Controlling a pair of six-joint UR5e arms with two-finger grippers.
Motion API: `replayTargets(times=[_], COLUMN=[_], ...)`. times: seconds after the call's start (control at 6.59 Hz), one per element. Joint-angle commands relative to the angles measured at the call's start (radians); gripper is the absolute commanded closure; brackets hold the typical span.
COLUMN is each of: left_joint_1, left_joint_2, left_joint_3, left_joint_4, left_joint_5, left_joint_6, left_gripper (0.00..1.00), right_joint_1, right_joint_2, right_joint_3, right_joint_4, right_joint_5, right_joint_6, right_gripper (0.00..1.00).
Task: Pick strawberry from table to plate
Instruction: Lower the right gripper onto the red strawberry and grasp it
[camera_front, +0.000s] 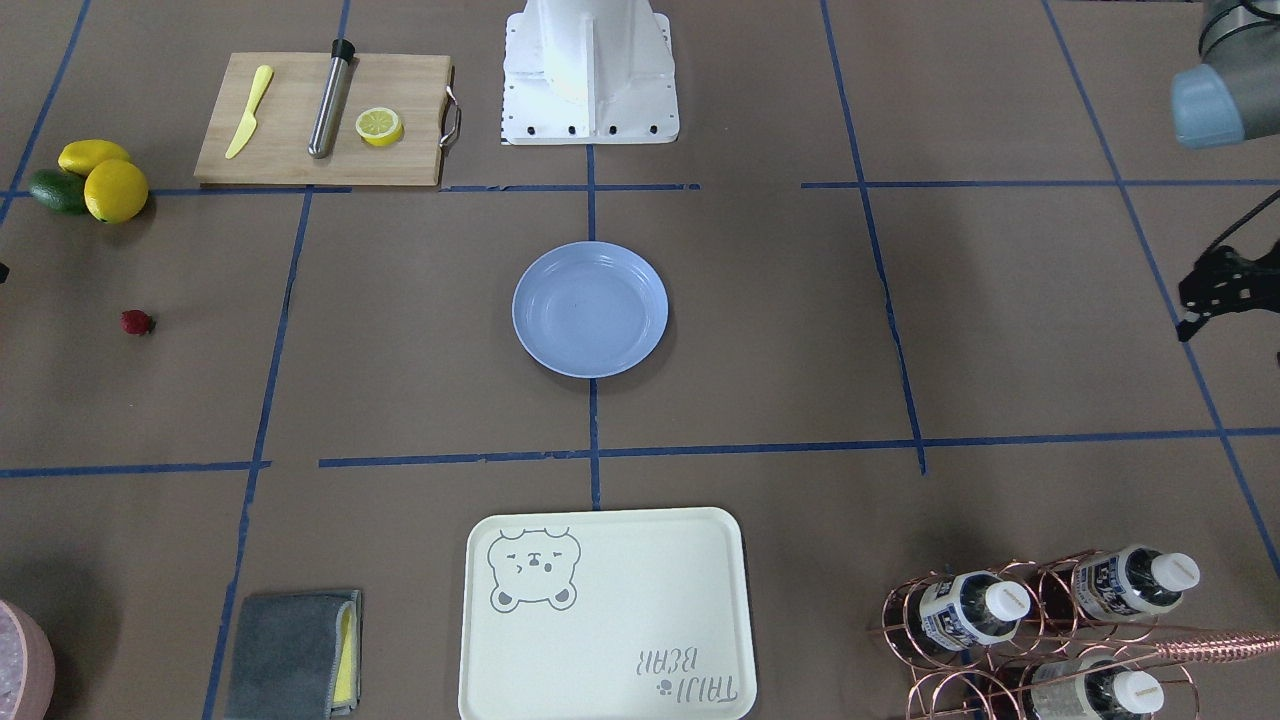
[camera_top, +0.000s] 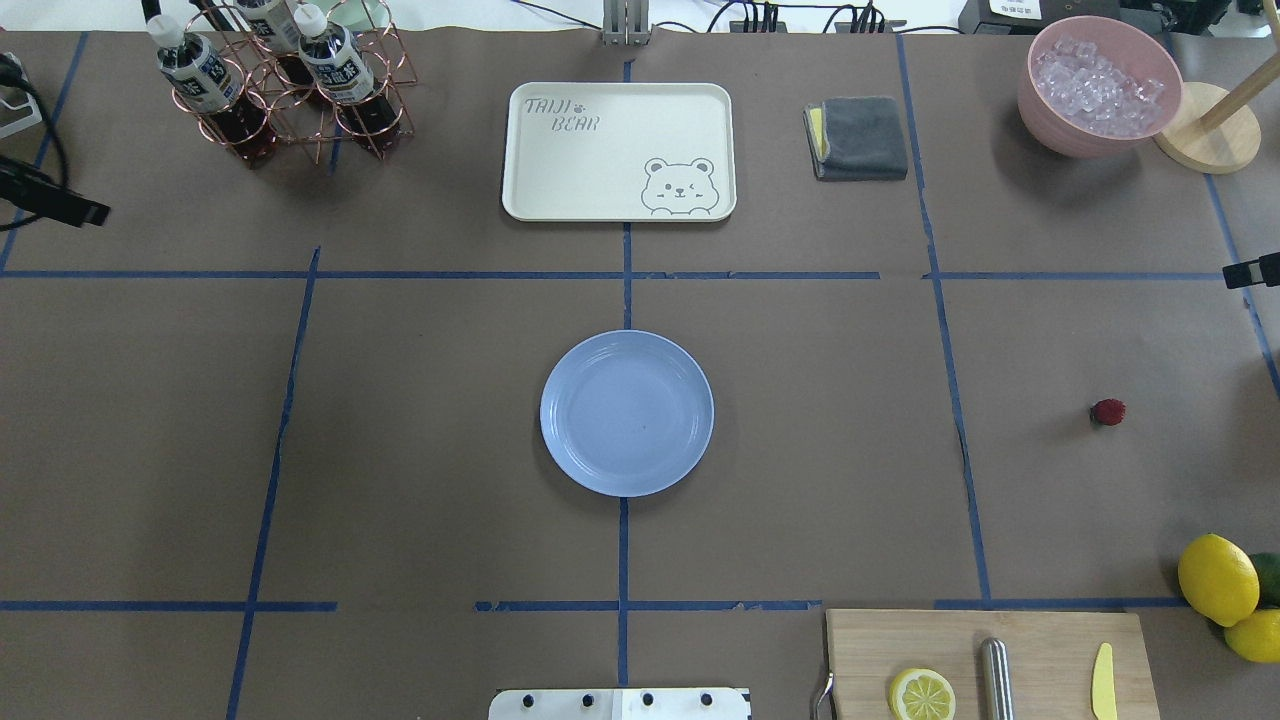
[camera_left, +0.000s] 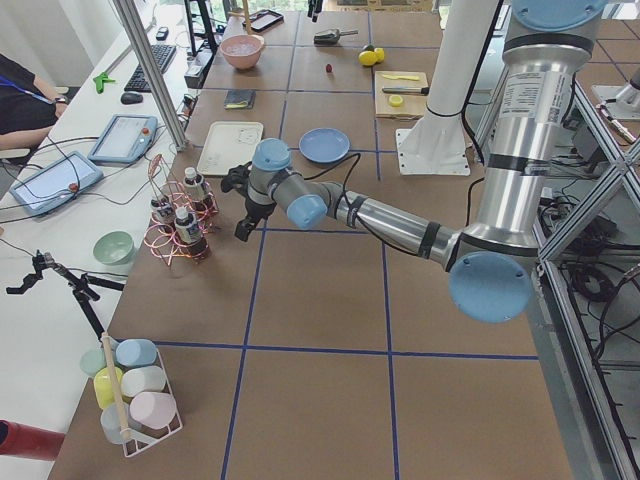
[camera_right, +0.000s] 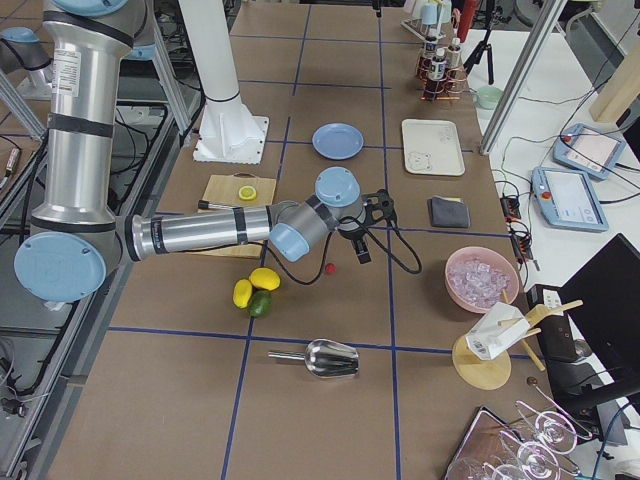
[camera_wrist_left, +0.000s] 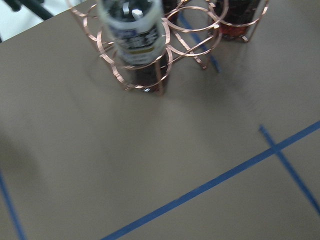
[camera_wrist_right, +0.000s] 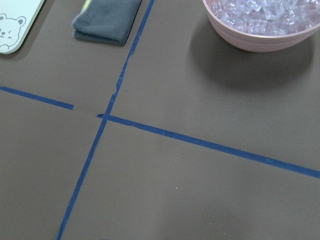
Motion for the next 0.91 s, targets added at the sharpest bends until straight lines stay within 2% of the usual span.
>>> replayTargets(times=[0.0, 0.15, 0.3, 0.46, 0.61, 0.76], left_joint_1=[-0.139, -0.173, -0.236, -0.235, -0.235, -0.235], left_joint_2=[0.008, 0.062, 0.143, 0.15, 0.147, 0.145], left_joint_3=[0.009, 0.033, 0.024, 0.024, 0.023, 0.021], left_joint_4=[0.245, 0.244, 0.234, 0.235, 0.235, 0.235], left_joint_5=[-0.023, -0.026, -0.054, -0.071, -0.072, -0.072], left_joint_6=[0.17, 0.304, 0.357, 0.358, 0.358, 0.358], left_gripper=[0.0, 0.0, 0.0, 0.0, 0.0, 0.0], right_joint_1=[-0.081, -0.104, -0.129, -0.191, -0.282, -0.337], right_joint_2=[0.009, 0.01, 0.009, -0.003, -0.032, -0.042], right_joint_3=[0.013, 0.084, 0.139, 0.137, 0.096, 0.004], right_joint_4=[-0.035, -0.163, -0.256, -0.219, -0.098, 0.055], right_joint_5=[-0.047, -0.079, -0.13, -0.177, -0.255, -0.314], right_joint_6=[0.002, 0.002, 0.022, 0.165, 0.262, 0.325], right_gripper=[0.0, 0.0, 0.0, 0.0, 0.0, 0.0])
